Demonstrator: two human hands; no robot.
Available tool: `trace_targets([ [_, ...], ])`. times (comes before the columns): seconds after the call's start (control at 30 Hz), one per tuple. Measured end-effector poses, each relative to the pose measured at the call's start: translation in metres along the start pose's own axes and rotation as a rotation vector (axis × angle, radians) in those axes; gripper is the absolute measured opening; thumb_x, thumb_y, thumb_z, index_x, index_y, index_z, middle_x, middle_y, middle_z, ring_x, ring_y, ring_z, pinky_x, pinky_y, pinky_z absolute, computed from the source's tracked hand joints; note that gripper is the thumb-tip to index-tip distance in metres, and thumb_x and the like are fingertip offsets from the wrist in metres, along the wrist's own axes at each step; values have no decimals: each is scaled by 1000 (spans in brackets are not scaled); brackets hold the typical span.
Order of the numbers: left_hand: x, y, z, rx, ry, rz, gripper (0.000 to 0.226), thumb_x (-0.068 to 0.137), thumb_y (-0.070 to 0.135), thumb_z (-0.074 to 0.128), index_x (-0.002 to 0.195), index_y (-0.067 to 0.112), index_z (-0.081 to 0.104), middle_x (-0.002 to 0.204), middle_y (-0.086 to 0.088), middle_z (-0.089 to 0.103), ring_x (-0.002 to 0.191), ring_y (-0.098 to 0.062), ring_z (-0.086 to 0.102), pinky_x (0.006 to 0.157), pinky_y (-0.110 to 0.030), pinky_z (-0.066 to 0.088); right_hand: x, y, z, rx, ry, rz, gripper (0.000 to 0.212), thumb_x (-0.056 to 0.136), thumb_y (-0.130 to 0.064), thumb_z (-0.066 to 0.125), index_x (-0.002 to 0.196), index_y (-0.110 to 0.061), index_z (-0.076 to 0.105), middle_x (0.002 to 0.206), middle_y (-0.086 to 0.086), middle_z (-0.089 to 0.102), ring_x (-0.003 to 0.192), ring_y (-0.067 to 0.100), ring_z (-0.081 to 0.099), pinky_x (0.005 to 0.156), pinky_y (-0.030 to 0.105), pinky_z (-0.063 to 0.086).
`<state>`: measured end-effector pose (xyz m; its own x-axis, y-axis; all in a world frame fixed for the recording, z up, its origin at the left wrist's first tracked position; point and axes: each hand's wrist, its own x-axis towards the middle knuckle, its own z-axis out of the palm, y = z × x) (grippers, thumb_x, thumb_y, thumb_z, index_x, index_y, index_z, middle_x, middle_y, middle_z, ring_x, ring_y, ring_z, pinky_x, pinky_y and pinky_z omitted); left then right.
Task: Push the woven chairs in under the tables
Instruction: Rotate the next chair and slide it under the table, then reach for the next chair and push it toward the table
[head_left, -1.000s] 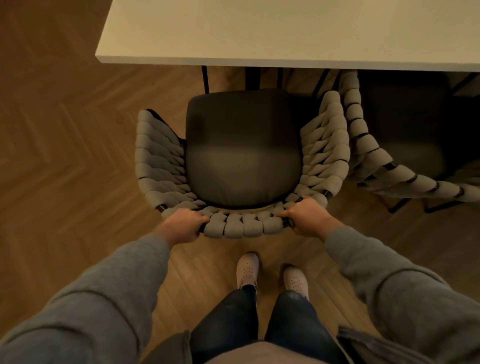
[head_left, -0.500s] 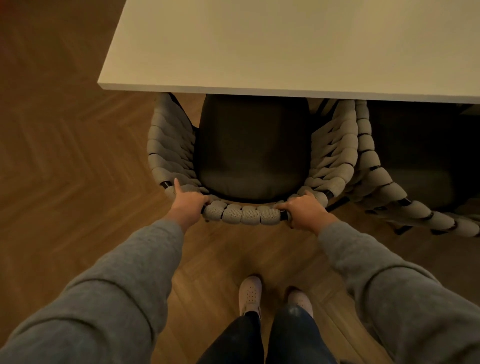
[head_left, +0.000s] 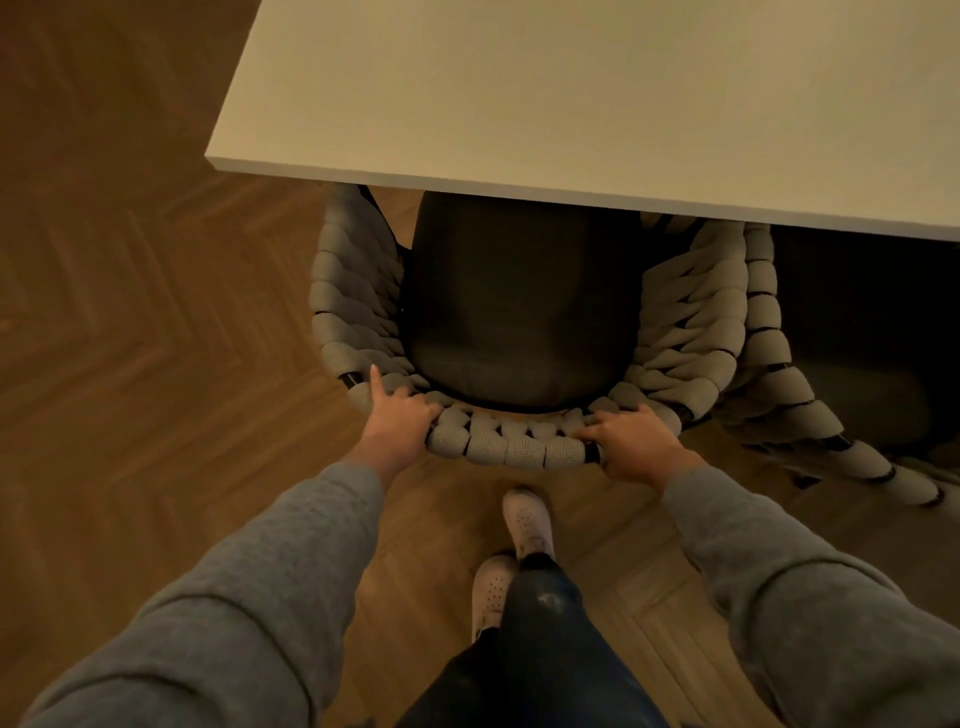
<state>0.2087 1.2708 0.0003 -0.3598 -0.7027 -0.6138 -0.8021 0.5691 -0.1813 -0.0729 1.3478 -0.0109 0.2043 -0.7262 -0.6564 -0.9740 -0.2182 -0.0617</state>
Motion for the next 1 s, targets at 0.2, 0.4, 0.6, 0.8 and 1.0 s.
trace_targets([
  [0.2,-2,-2,-2,8,2,12,51,96,16,50,144,28,40,141,-3,46,136,-28,35,111,-70,-2,5,-2,1,-1,-45,-17,53,91,-31,58,141,-39,41,139,-3,50,123,19,51,108,45,33],
  [0.4,-4,-6,3,-36,30,69,52,94,12,53,144,22,40,145,-9,40,140,-29,28,114,-66,-1,15,1,-20,150,-337,-5,93,75,-70,62,151,-37,21,153,2,31,138,26,33,115,48,24],
  [0.6,-2,-38,6,-217,64,323,77,86,44,64,150,25,25,156,-11,22,147,-26,12,118,-52,-5,60,-62,-91,588,-537,-56,98,73,-53,78,152,-31,24,151,-4,34,138,22,34,110,34,30],
  [0.8,-5,-158,8,-459,335,124,89,81,80,23,145,20,39,153,-10,33,147,-24,15,120,-42,1,140,-165,-165,410,-44,-193,77,87,-62,56,149,-24,33,146,7,40,132,27,42,105,38,38],
  [1.0,12,-315,17,-387,221,-199,60,96,51,43,147,20,35,158,-8,22,149,-23,5,120,-49,4,230,-248,-229,90,213,46,37,97,-42,50,113,-10,60,102,7,59,92,22,58,75,35,45],
])
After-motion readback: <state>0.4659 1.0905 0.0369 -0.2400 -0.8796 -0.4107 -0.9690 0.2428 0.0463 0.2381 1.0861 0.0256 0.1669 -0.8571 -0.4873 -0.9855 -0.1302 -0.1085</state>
